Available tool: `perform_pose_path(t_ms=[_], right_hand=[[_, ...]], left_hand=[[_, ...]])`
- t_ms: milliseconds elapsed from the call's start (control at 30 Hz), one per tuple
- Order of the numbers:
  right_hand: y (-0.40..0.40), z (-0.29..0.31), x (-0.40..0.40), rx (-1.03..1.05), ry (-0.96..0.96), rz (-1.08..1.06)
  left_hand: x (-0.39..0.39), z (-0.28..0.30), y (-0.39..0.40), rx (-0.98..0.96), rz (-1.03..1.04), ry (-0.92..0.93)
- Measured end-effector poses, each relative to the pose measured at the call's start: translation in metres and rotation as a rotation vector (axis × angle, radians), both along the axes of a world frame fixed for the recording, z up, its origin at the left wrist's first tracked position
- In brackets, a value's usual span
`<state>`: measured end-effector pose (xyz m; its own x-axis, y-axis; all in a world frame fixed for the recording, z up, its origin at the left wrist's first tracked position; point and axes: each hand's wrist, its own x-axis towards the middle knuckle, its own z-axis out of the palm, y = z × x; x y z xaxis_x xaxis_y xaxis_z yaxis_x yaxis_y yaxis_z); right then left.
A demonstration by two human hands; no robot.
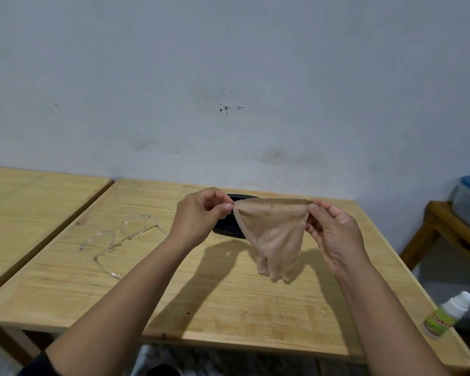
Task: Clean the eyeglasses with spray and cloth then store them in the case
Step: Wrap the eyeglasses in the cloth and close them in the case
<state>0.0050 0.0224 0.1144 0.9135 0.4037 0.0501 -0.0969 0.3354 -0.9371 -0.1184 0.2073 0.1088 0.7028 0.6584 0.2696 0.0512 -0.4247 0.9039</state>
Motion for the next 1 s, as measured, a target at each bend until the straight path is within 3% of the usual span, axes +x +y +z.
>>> perform_pose_path(t_ms=[267, 467, 767, 900, 1000], right_hand=[[0.011, -0.004, 0.022, -0.134, -0.027, -0.036], [0.004, -0.001, 0.032, -0.126, -0.105, 0.027], [-0.044, -0.078, -0.003, -0.556, -0.099, 0.438], [-0.064, -0.079, -0.013, -0.679, -0.138, 0.617], [-0.069, -0.075, -0.013, -0.676, -0.066, 0.611]], left_hand=[[0.017, 0.003, 0.009, 0.013, 0.012, -0.011], [0.014, 0.013, 0.013, 0.174, -0.028, -0.064], [-0.047, -0.068, -0.003, 0.376, -0.446, 0.326], [-0.061, -0.079, -0.006, 0.362, -0.596, 0.435], [-0.063, -0.069, -0.004, 0.252, -0.660, 0.480]])
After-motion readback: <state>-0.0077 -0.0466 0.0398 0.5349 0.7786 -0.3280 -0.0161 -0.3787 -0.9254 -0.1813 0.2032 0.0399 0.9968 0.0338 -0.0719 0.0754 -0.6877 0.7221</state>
